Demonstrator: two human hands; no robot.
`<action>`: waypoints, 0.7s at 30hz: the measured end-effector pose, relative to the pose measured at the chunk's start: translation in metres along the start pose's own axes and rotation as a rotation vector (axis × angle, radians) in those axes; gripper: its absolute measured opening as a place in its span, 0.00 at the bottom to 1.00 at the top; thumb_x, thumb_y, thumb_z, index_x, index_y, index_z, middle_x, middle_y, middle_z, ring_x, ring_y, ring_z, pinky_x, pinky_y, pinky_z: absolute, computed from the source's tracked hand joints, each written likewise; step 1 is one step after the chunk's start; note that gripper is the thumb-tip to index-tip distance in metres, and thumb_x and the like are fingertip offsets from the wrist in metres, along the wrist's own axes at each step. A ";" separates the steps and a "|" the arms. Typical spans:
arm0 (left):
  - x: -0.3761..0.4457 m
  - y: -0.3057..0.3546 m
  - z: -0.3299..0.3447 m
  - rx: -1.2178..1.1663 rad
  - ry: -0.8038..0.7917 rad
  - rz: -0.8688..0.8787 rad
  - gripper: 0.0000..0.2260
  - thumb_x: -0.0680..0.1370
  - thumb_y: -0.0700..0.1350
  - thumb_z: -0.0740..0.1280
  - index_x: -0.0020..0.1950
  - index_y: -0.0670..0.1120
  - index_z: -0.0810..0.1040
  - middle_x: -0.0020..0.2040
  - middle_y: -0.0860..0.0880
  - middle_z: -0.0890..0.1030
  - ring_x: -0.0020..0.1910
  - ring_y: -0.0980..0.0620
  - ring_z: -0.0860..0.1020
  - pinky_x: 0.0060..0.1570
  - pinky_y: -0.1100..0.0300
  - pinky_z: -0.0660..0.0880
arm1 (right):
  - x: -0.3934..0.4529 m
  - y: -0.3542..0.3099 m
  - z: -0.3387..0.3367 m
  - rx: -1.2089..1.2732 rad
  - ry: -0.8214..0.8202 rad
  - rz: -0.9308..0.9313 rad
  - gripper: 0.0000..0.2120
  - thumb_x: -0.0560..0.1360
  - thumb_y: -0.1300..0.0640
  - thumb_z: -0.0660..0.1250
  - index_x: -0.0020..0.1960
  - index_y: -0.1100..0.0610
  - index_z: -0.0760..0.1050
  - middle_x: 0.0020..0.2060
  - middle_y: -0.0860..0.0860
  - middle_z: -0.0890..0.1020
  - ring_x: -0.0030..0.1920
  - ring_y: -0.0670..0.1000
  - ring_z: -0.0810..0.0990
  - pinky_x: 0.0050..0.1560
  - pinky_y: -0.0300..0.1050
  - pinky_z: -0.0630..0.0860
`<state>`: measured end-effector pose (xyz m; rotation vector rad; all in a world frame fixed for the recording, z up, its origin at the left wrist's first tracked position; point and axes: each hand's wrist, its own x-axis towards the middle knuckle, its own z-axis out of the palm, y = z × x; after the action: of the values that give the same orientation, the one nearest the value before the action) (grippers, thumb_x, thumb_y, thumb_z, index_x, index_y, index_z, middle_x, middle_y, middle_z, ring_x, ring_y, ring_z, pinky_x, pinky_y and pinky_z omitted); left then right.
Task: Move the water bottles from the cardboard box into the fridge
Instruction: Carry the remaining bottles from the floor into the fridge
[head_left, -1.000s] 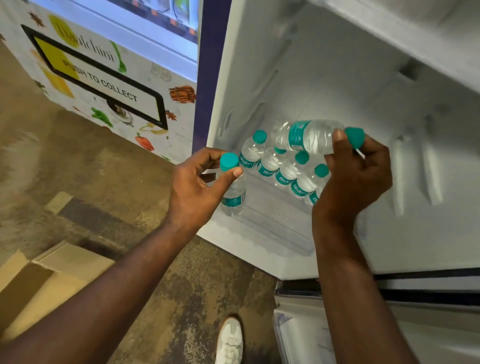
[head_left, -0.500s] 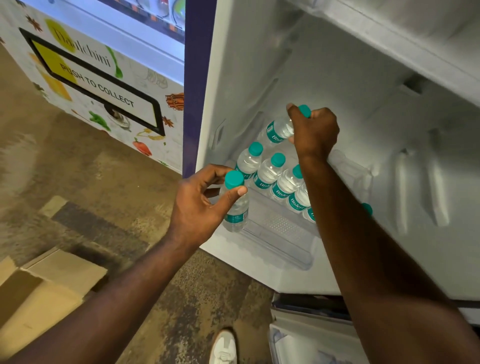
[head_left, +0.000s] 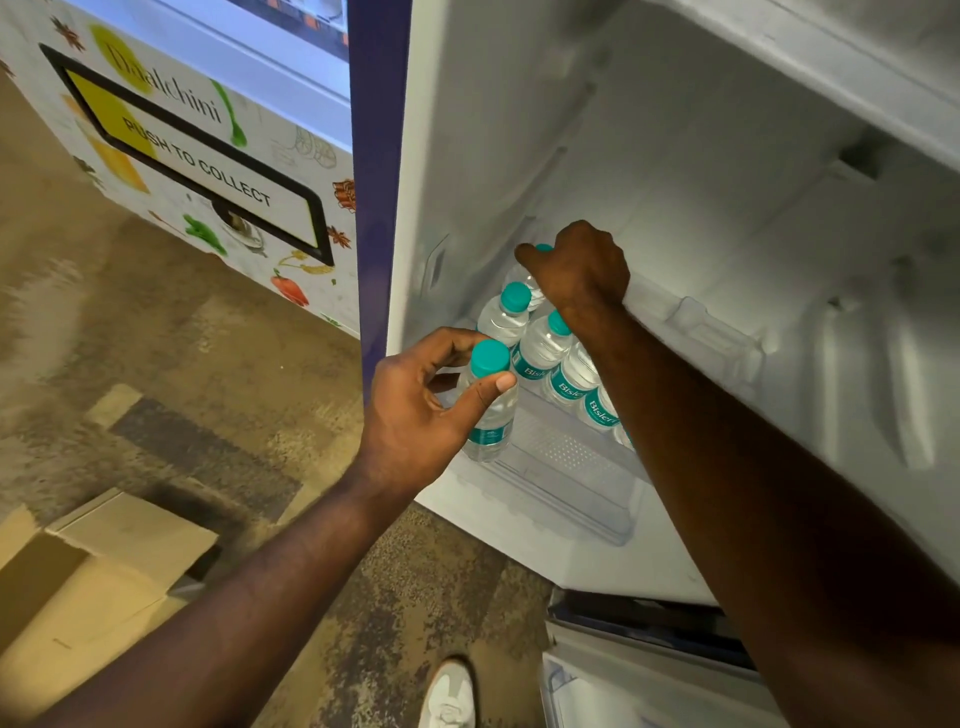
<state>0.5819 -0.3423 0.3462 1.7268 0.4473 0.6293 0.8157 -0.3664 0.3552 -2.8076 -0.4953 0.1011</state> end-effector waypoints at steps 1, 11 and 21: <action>0.001 0.001 0.001 0.000 0.000 0.000 0.17 0.75 0.54 0.72 0.61 0.48 0.80 0.56 0.59 0.83 0.57 0.60 0.81 0.57 0.62 0.80 | 0.000 -0.001 0.002 -0.008 -0.009 -0.009 0.26 0.76 0.34 0.64 0.60 0.55 0.76 0.55 0.52 0.82 0.49 0.52 0.78 0.45 0.43 0.68; 0.020 0.020 0.015 -0.010 0.048 0.064 0.13 0.79 0.49 0.71 0.61 0.44 0.80 0.55 0.55 0.83 0.57 0.56 0.82 0.57 0.56 0.81 | -0.001 0.003 -0.010 -0.060 -0.101 -0.023 0.32 0.77 0.28 0.53 0.56 0.55 0.75 0.52 0.53 0.81 0.46 0.51 0.76 0.44 0.43 0.69; 0.070 0.060 0.043 -0.147 0.094 0.198 0.11 0.79 0.43 0.71 0.56 0.36 0.80 0.50 0.43 0.84 0.50 0.45 0.83 0.54 0.43 0.80 | -0.086 0.046 -0.090 0.978 -0.097 -0.346 0.16 0.85 0.51 0.55 0.60 0.55 0.79 0.51 0.49 0.85 0.52 0.48 0.85 0.51 0.40 0.81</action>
<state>0.6611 -0.3475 0.4089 1.6171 0.2894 0.8678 0.7605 -0.4618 0.4297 -1.7487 -0.7028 0.3088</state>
